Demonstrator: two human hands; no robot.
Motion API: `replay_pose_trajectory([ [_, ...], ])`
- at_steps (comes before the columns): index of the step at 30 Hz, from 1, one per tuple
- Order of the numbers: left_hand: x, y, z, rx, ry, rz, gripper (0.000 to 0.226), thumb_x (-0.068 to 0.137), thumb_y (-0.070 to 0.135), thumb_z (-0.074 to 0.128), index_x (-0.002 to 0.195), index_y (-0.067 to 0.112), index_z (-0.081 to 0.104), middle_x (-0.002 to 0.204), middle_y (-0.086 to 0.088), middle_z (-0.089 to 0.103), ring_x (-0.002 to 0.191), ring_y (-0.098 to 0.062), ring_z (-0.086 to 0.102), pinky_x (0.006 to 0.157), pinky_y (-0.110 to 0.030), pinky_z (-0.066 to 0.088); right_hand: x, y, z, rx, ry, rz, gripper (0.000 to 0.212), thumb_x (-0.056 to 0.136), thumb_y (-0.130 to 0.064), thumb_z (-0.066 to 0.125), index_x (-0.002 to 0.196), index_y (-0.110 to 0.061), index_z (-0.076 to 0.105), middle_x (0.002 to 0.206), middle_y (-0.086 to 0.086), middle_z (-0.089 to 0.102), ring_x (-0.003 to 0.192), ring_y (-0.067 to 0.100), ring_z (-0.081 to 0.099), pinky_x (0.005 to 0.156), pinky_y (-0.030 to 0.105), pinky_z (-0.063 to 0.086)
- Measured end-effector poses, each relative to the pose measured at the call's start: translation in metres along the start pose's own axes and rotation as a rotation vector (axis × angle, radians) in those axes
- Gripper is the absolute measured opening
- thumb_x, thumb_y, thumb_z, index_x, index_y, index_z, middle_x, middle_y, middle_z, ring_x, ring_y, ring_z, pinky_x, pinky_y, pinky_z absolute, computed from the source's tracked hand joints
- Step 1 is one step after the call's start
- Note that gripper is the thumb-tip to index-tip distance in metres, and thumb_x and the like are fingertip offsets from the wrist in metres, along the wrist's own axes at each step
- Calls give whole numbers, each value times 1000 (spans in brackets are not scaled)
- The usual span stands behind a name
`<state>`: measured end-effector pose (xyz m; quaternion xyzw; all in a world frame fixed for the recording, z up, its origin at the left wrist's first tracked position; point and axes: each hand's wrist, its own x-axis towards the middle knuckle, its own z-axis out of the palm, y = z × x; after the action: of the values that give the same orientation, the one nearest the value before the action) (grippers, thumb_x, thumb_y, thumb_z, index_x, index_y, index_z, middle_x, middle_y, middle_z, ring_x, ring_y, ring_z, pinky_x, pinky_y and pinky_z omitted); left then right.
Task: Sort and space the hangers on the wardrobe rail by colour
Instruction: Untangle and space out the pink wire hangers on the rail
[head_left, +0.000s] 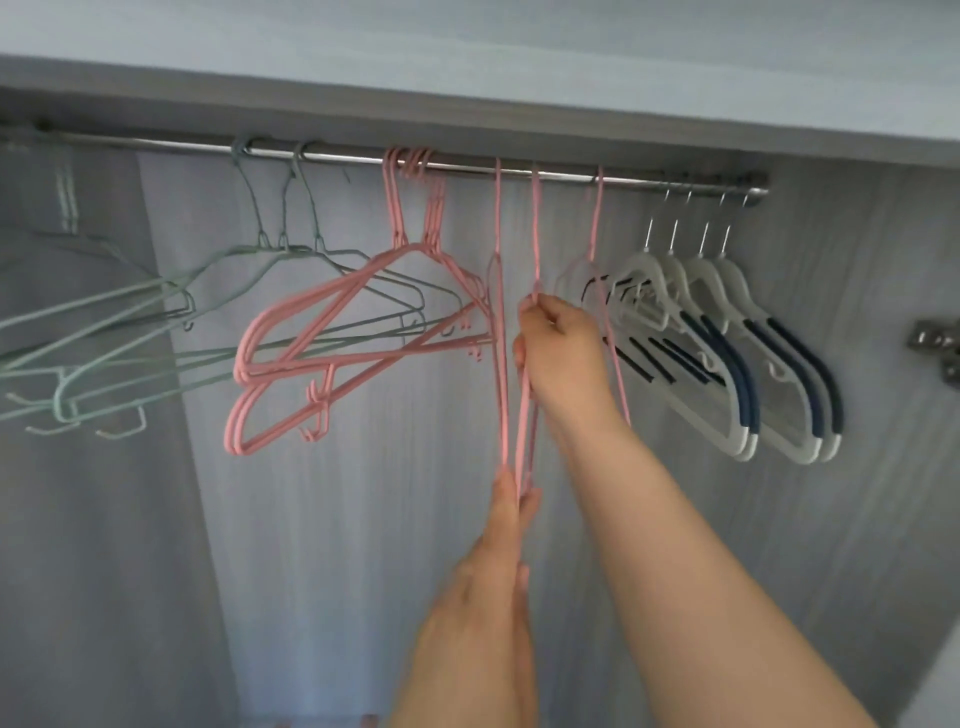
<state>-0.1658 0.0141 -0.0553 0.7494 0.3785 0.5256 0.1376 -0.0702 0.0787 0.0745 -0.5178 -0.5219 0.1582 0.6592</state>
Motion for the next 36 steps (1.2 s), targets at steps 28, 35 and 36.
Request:
replay_pose_trajectory([
  [28,83,2,6,25,-100,-1,54,94,4,29,143,16,9,145,-2,36,123,-19,45,100,-28,36,19,-39,-37,-865,-166,-131,50,92,-17,47,140,-12,32,144,11,34,128,27,40,101,26,34],
  [35,79,25,24,114,-160,-18,56,95,18,35,143,9,6,141,-16,38,120,-32,45,95,-38,39,-3,-42,-59,-706,-226,-157,41,86,-7,55,127,-11,53,128,6,56,119,20,52,103,29,40],
  [36,75,28,22,108,-156,-18,59,95,22,38,143,8,7,143,-16,36,122,-32,43,96,-37,37,-9,-44,-59,-681,-241,-159,40,86,-6,55,125,-11,55,125,7,58,116,20,54,103,31,41],
])
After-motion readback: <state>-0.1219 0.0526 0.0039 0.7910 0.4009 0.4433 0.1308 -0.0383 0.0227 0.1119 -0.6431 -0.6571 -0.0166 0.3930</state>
